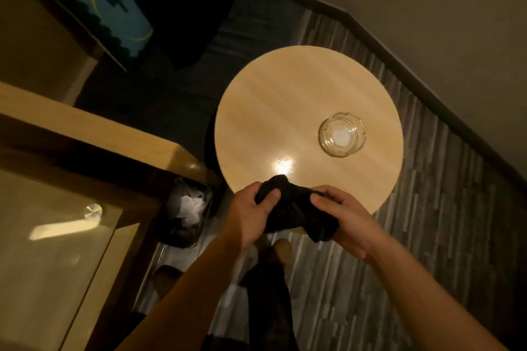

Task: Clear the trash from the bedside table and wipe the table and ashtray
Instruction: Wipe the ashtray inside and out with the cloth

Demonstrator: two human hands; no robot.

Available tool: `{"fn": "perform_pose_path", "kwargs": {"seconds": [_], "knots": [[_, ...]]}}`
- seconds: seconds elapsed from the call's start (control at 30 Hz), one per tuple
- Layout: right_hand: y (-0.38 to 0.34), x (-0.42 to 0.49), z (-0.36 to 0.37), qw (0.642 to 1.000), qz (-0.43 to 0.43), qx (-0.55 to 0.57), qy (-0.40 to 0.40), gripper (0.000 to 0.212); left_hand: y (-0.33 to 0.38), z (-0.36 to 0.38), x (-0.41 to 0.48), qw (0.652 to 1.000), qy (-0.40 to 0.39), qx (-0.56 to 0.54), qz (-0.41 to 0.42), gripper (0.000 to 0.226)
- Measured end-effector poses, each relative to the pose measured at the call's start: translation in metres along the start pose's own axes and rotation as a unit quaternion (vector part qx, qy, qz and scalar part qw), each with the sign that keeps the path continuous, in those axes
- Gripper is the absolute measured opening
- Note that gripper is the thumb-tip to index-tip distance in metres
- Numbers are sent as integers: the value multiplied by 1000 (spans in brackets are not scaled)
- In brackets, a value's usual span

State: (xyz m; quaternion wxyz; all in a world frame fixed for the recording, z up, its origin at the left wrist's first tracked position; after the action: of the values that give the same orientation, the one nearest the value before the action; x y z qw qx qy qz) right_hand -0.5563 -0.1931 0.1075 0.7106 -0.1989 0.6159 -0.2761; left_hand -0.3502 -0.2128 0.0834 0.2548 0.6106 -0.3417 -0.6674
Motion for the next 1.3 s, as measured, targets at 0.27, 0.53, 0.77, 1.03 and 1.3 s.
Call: {"fn": "perform_pose_path", "kwargs": {"seconds": [0.27, 0.53, 0.77, 1.03, 1.3], "knots": [[9, 45, -53, 923, -126, -274, 240, 13, -14, 47, 61, 917, 115, 358, 131, 30], [-10, 63, -90, 902, -142, -238, 331, 9, 24, 55, 90, 857, 206, 423, 209, 38], [-60, 98, -121, 927, -87, -189, 312, 27, 67, 120, 162, 968, 78, 237, 2, 52], [-66, 110, -124, 899, -100, -263, 335, 11, 59, 137, 174, 961, 118, 248, 25, 5], [-68, 69, -93, 931, -172, -195, 255, 15, 56, 93, 104, 991, 24, -128, 24, 41]]}}
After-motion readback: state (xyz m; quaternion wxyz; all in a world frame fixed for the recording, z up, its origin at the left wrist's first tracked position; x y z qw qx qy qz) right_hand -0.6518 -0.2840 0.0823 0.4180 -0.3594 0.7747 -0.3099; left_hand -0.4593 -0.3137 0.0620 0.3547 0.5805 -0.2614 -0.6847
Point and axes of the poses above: each hand's wrist, its own x-axis towards the middle knuckle, its own z-axis out of the palm, y = z × x, the point moved 3 cm from there along x, towards the middle knuckle, and after that the axes turned 1 degree about -x, right-handed, at the moved point
